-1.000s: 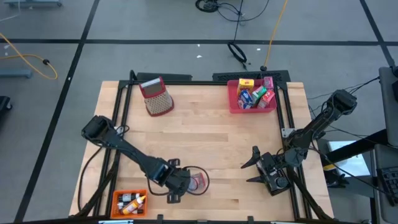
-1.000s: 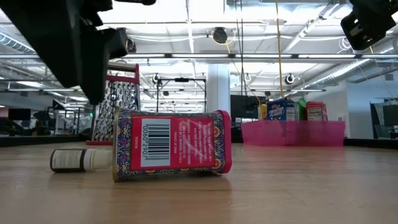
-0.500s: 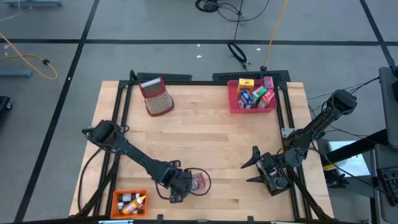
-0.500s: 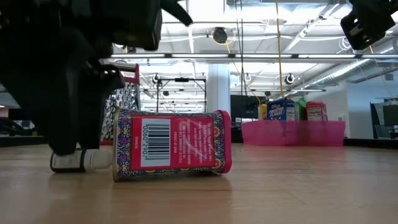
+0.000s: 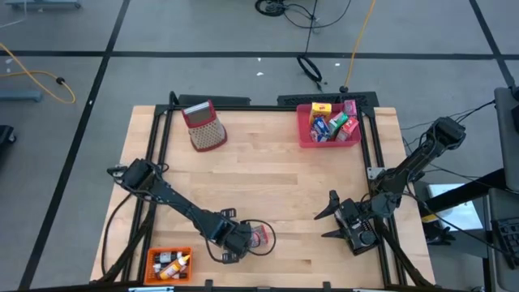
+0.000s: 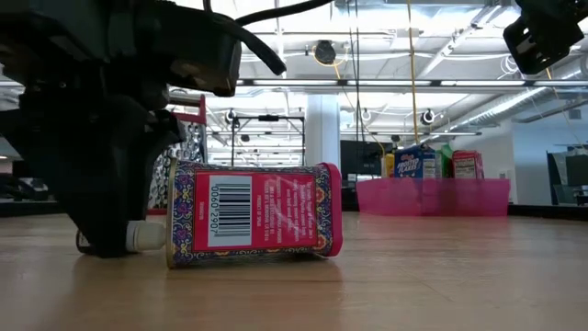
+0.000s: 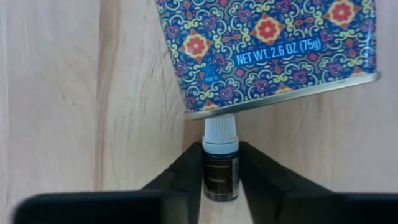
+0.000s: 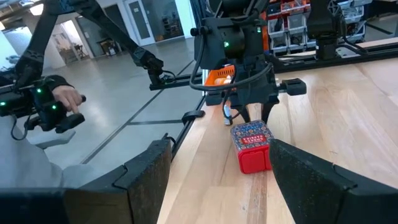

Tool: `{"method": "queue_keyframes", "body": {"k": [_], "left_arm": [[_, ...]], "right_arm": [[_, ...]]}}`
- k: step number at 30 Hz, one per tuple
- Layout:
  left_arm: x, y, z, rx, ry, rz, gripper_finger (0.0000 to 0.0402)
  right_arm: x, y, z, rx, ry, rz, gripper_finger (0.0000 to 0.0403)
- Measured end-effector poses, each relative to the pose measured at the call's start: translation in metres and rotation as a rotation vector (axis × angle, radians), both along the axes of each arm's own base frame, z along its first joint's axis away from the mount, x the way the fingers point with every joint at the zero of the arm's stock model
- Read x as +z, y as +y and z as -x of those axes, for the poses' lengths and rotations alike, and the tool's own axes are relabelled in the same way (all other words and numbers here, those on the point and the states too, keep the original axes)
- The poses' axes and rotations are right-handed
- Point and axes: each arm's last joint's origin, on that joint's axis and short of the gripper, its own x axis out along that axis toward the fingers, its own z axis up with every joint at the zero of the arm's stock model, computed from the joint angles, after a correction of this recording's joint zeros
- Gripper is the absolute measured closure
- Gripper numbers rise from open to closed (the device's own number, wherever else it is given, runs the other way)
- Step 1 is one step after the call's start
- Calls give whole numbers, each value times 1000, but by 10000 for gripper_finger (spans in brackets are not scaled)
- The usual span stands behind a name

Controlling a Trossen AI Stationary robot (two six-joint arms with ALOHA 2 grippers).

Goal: Pick & Place Kitchen Items
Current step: Put the small black food coloring bottle into the orange bin

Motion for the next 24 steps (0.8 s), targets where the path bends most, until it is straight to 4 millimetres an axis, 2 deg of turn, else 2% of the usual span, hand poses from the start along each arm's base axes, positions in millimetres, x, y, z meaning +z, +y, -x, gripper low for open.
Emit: {"method": "queue_keyframes", "body": {"k": [4,8,12,16,20,24], "left_arm": [[0,0,0,-5,1,-4,364],[-1,0,1,-1,10,-3,364],[10,1,4,7,63,-27,364],[31,2,12,17,141,-60,364],[57,-2,19,58,136,-52,364],[77,-9,36,130,142,-29,364]], "right_arm": [[0,0,0,0,1,1,140],[0,0,0,0,2,3,140],[0,0,0,0,2,3,140],[-1,0,0,0,7,8,140],[-2,0,0,0,16,17,140],[-3,0,0,0,20,21,140]]}}
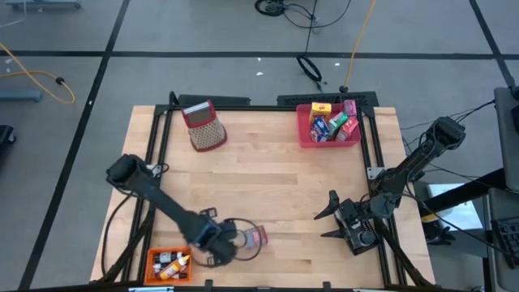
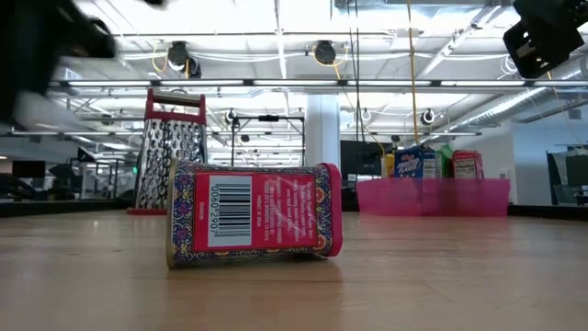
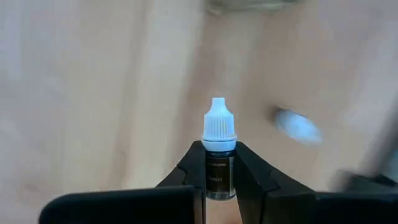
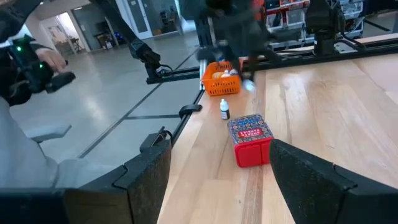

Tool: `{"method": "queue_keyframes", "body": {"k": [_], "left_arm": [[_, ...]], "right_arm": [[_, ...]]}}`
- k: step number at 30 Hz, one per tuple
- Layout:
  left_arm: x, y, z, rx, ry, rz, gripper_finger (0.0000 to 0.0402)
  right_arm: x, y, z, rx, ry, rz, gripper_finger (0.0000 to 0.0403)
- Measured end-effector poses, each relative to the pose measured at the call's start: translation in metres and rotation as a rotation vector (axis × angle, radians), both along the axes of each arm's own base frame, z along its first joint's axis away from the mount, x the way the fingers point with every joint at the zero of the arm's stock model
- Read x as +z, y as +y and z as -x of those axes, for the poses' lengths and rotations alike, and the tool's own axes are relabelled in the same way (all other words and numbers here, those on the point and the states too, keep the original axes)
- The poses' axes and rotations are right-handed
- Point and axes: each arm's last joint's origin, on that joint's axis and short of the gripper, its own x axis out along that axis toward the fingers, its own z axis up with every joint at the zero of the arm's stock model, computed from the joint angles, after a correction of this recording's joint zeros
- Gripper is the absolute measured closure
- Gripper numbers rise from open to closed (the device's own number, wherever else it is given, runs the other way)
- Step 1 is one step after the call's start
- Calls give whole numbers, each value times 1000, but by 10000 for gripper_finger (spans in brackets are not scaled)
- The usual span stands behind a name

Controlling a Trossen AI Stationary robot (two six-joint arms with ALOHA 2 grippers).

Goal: Pick & Place Kitchen Items
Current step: Put the small black food coloring bottle into the orange bin

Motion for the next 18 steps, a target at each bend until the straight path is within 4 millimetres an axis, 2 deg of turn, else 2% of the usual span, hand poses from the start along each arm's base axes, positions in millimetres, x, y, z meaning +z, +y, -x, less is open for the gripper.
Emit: {"method": "queue_keyframes", "body": {"k": [5,9,18], "left_arm": [[17,-17,33,134,69,11,364],[27,-40,59,231,64,61,363],[29,-82,113,447,81,82,354]], "right_arm": [[0,0,0,0,0,0,140],[0,0,0,1,1,5,140],[-1,0,0,1,4,9,140]]}}
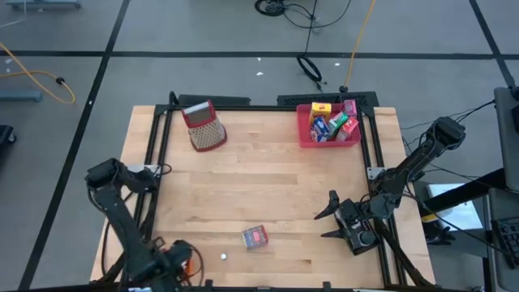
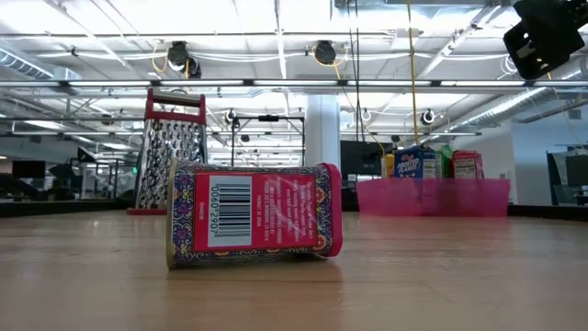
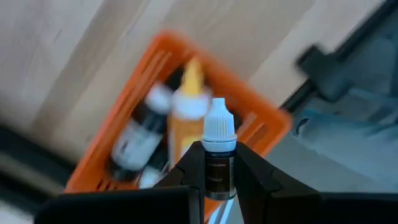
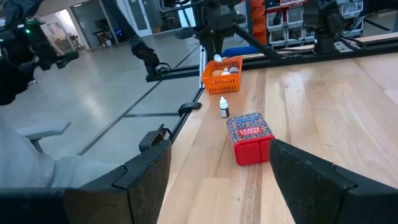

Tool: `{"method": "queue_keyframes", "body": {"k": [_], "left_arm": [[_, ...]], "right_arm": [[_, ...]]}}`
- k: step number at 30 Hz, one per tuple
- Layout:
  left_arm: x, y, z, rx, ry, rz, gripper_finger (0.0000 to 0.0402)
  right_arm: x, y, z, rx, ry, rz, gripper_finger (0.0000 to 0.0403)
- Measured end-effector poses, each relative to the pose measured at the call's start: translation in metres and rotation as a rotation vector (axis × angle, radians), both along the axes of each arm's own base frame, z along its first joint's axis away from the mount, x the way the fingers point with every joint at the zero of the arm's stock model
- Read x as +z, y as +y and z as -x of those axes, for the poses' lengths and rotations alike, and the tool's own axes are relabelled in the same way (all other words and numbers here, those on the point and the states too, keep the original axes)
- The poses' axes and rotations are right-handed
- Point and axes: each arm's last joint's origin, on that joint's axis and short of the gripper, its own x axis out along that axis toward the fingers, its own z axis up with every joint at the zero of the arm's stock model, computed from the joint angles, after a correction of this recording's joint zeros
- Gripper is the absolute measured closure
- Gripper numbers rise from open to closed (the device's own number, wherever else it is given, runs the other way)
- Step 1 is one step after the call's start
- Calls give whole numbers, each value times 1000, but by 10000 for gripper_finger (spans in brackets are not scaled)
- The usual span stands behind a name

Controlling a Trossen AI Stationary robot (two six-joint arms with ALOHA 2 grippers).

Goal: Pick & Place Kitchen Items
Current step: Put the small black food coloring bottle into the orange bin

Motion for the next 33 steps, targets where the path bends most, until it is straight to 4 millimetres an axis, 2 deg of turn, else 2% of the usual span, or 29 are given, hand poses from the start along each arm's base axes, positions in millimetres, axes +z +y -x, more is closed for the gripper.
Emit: {"method": "queue_keyframes", "body": {"k": [8,14,24,33], "left_arm": [[0,-20,38,162,25,3,352],[0,-29,56,192,20,7,351],[0,-28,58,211,24,-6,347],[0,-25,59,232,34,-41,276]], "right_arm": [[0,0,0,0,0,0,140],[0,0,0,0,1,1,140],[-1,0,0,0,5,5,140],[-1,0,0,0,5,5,140]]}}
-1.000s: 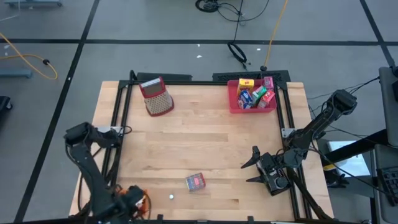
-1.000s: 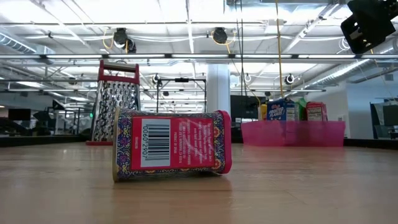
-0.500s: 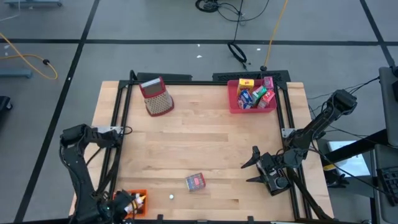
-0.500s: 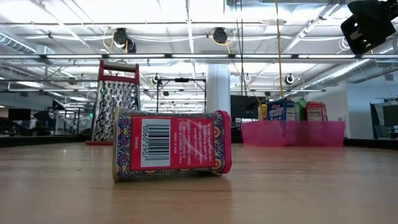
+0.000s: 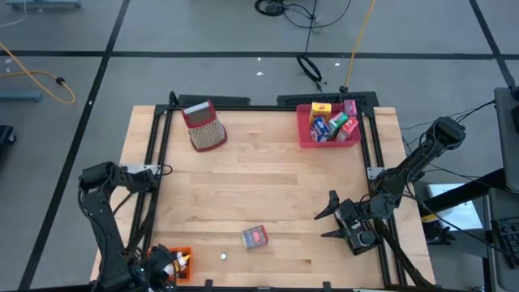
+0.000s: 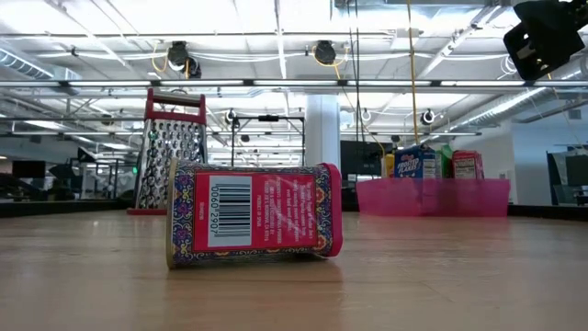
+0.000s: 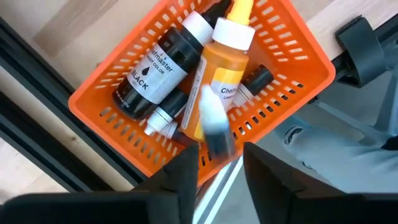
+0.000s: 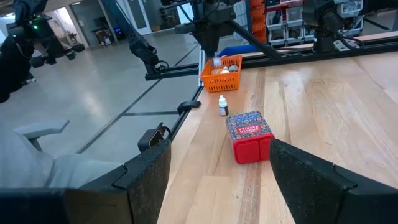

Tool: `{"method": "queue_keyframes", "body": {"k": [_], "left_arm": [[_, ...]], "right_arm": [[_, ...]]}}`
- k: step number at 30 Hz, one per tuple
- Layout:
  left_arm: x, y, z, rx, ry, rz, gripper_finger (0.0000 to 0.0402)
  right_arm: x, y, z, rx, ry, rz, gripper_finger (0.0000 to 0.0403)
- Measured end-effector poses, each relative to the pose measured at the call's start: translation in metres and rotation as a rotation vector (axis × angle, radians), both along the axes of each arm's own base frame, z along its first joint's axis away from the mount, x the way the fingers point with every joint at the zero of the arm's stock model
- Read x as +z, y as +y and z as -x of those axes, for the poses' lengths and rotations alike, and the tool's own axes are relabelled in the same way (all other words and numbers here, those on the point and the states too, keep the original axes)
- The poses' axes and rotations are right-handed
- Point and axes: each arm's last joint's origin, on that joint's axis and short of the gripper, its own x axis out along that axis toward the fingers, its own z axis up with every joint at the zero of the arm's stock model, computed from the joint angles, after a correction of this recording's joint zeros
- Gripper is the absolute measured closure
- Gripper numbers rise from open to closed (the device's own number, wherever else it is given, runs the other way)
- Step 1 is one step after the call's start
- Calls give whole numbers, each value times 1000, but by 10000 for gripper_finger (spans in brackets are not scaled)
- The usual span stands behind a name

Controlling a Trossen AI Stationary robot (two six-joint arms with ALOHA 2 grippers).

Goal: Pick & Place Kitchen Items
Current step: Put the small black food coloring bottle into the orange bin

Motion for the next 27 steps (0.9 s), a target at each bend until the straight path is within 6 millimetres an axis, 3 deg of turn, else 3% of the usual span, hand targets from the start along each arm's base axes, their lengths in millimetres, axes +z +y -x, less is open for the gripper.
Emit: {"method": "queue_keyframes", "body": {"k": [6,12,27], "left_arm": [[0,0,0,1,-2,-2,238],[0,4,-7,18,-77,-38,235],[2,27,-78,-244,-366,-128,261]], "right_arm": [[0,0,0,1,-1,6,140],[0,0,0,0,-2,7,140],[0,0,0,1,-2,7,140]]}}
